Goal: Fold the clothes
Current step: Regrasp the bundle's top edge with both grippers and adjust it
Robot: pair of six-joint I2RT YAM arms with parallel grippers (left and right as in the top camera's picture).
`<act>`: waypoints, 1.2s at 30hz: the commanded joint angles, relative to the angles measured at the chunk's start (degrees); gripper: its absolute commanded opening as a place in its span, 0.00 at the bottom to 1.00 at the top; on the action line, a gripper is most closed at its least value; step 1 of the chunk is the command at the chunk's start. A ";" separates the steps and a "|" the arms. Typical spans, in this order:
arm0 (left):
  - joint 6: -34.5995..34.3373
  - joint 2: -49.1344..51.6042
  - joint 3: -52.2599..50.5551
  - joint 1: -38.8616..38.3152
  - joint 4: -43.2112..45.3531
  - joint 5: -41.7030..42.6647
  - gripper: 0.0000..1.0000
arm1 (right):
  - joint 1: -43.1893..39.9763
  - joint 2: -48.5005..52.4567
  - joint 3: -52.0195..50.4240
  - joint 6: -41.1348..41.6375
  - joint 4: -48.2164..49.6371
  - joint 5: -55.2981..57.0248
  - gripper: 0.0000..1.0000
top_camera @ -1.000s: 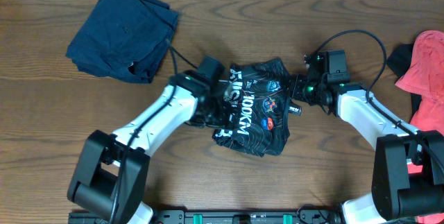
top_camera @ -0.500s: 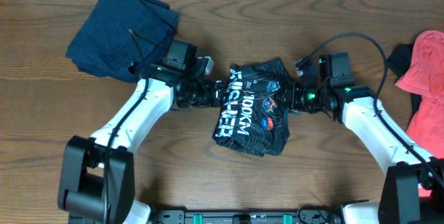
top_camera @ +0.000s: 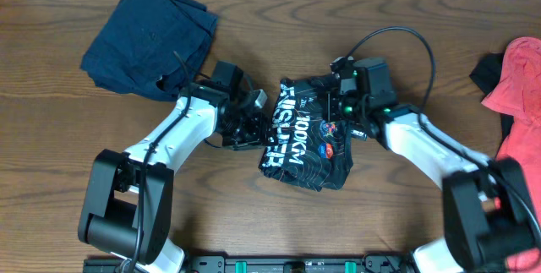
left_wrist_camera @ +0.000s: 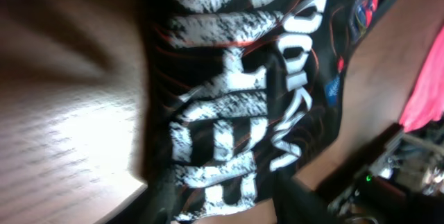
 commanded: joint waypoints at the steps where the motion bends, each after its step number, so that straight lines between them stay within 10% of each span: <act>1: 2.27 -0.07 1.14 1.46 -0.15 2.16 0.26 | 0.46 6.36 0.13 4.52 2.23 2.93 0.01; 13: 4.02 -0.11 -0.85 -8.70 1.68 0.26 0.22 | -0.72 11.74 0.13 15.85 -5.18 4.87 0.01; 24: -22.05 8.96 -4.87 -11.02 8.04 -13.62 0.30 | -1.01 5.31 0.17 22.32 -19.56 9.73 0.01; 36: -12.92 11.87 0.26 0.70 19.10 -11.63 0.29 | -1.05 -6.03 0.15 23.87 -39.17 16.98 0.02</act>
